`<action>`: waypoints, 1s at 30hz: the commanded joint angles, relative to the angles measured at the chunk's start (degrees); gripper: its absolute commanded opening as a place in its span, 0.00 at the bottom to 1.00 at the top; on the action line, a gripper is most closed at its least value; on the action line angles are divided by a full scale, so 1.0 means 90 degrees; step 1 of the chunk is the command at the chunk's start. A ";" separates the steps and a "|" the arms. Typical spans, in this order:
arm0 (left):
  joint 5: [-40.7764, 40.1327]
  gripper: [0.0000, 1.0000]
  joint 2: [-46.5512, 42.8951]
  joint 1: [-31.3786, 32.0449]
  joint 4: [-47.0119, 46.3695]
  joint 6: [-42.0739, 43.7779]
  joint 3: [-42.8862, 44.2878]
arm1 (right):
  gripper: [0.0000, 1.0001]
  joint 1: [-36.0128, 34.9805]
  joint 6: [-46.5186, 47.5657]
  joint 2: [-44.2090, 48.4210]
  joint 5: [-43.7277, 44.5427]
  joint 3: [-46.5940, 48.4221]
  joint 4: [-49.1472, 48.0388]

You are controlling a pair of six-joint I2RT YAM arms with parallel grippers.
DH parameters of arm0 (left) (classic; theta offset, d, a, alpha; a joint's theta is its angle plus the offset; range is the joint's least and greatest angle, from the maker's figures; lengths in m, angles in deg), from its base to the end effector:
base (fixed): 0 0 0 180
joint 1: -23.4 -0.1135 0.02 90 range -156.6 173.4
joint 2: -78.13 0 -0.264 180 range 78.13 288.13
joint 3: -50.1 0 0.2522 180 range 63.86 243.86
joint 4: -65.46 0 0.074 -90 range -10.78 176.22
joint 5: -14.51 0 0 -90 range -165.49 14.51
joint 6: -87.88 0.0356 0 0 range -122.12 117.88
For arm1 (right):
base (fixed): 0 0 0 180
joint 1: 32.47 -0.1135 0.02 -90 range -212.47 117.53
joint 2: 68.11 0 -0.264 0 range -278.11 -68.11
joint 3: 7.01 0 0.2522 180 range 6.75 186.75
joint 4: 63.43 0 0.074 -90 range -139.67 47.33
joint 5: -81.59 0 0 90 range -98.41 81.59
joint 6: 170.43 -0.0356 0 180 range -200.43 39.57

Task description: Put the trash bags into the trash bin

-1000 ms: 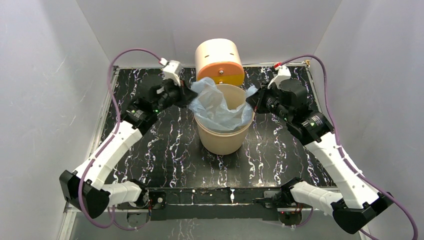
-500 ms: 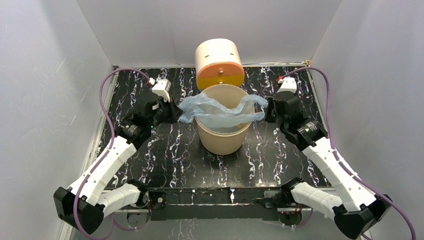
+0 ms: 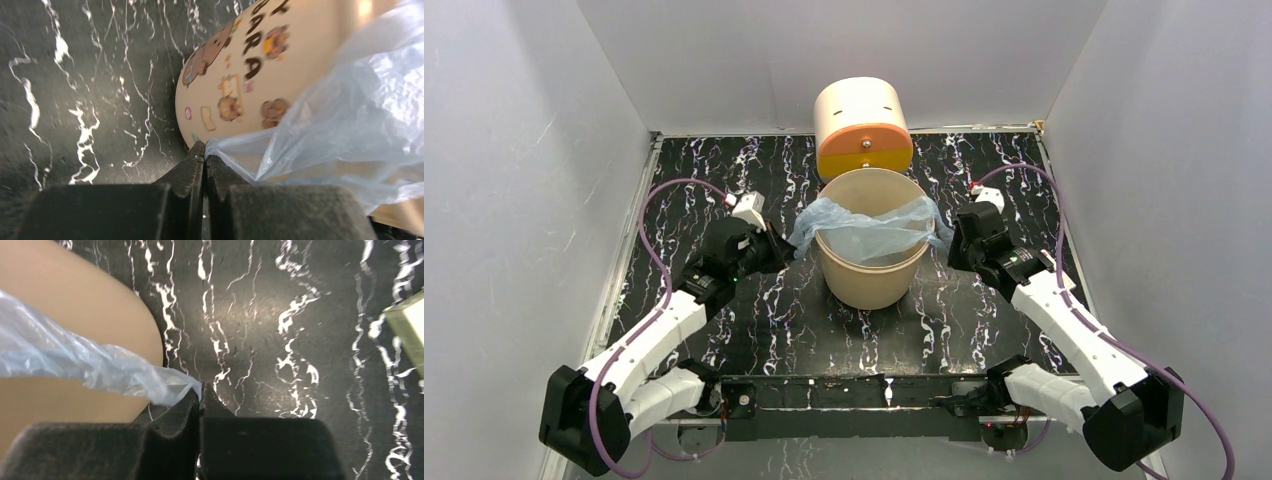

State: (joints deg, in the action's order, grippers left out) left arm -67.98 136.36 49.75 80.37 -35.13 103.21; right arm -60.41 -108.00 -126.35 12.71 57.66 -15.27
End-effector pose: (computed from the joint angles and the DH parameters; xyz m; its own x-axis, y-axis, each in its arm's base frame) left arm 0.2084 -0.1084 0.2780 -0.5571 -0.3268 -0.7635 0.2941 0.7821 -0.5494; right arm 0.1930 0.0878 0.2949 -0.6136 0.1633 -0.7726 0.0953 0.9865 0.1328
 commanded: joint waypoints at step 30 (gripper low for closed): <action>-0.0553 0.77 -0.0519 -0.0040 0.2360 0.1493 0.2280 | 0.80 0.0127 0.0877 0.0783 0.0090 0.1777 0.0114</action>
State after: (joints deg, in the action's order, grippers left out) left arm -70.69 133.87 49.75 96.28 -26.13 118.95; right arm -59.47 -102.23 -118.04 10.57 68.61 -12.98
